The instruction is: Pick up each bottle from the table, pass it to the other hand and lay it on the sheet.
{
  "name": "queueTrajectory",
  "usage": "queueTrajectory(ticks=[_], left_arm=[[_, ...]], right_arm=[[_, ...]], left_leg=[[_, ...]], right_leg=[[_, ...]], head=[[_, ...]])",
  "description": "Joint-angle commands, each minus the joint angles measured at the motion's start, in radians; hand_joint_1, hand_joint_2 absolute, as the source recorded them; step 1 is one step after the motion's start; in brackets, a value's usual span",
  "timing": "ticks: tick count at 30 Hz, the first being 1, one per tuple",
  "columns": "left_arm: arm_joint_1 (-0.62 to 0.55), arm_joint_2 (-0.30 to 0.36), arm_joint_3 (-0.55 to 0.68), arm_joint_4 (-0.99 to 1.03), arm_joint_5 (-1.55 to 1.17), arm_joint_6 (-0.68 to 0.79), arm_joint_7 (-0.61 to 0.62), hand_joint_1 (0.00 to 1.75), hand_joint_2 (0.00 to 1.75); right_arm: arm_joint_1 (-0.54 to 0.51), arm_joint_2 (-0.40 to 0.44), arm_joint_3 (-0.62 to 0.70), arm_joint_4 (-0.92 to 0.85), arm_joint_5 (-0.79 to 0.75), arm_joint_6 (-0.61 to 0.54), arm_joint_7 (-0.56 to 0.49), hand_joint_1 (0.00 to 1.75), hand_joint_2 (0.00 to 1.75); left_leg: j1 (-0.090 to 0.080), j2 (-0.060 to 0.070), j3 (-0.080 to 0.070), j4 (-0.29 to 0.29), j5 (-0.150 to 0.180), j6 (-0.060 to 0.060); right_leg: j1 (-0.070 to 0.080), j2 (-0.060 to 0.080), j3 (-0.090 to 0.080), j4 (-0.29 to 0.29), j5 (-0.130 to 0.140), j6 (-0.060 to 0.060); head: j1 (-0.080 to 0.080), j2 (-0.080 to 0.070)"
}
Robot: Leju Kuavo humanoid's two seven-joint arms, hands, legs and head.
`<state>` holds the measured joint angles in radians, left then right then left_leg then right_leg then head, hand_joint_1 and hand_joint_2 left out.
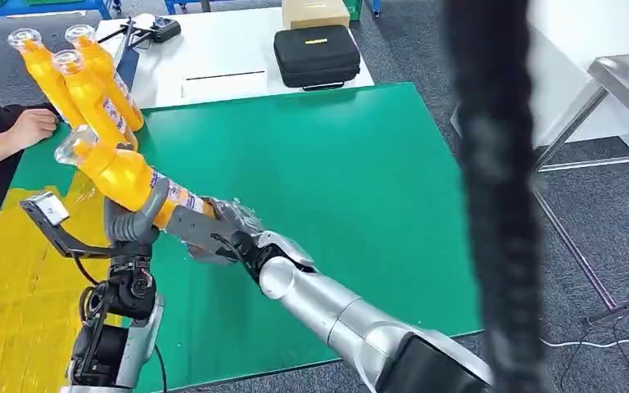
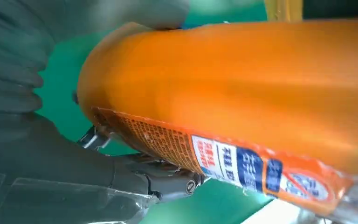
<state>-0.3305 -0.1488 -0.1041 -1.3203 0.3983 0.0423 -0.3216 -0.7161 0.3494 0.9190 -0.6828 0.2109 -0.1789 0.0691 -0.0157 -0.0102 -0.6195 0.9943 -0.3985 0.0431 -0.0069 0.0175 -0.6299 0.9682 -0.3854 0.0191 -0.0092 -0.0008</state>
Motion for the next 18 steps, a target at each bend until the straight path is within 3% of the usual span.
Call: queueTrajectory(ticks=[1,12,17,18], left_arm=[[-0.077,0.002,0.024,0.067,-0.003,0.004,0.01,0.0,1.75],[-0.077,0.002,0.024,0.067,-0.003,0.004,0.01,0.0,1.75],[-0.071,0.003,0.044,0.065,0.008,-0.004,0.011,0.0,1.75],[-0.07,0.001,0.048,0.064,0.03,-0.026,0.022,0.19,1.75]], right_arm=[[0.018,0.0,0.176,-0.015,0.003,0.018,-0.013,1.75,1.75],[0.018,0.0,0.176,-0.015,0.003,0.018,-0.013,1.75,1.75],[0.024,0.0,0.235,-0.006,0.001,0.034,-0.008,1.75,1.75],[0.023,0.0,0.248,0.0,-0.012,0.025,-0.008,1.75,1.75]], left_leg=[[0.001,-0.001,0.002,0.0,-0.001,-0.002],[0.002,-0.002,0.004,0.001,-0.002,-0.004],[0.002,-0.001,0.005,0.001,-0.003,-0.004],[0.002,-0.001,0.004,0.001,-0.002,-0.003]], right_leg=[[0.001,-0.002,0.003,-0.001,-0.001,0.0],[0.002,-0.004,0.005,0.0,-0.003,-0.001],[0.002,-0.003,0.006,0.0,-0.003,-0.001],[0.002,-0.003,0.005,0.0,-0.002,-0.001]], head=[[0.0,0.0],[0.0,0.0],[0.0,0.0],[0.0,0.0]])
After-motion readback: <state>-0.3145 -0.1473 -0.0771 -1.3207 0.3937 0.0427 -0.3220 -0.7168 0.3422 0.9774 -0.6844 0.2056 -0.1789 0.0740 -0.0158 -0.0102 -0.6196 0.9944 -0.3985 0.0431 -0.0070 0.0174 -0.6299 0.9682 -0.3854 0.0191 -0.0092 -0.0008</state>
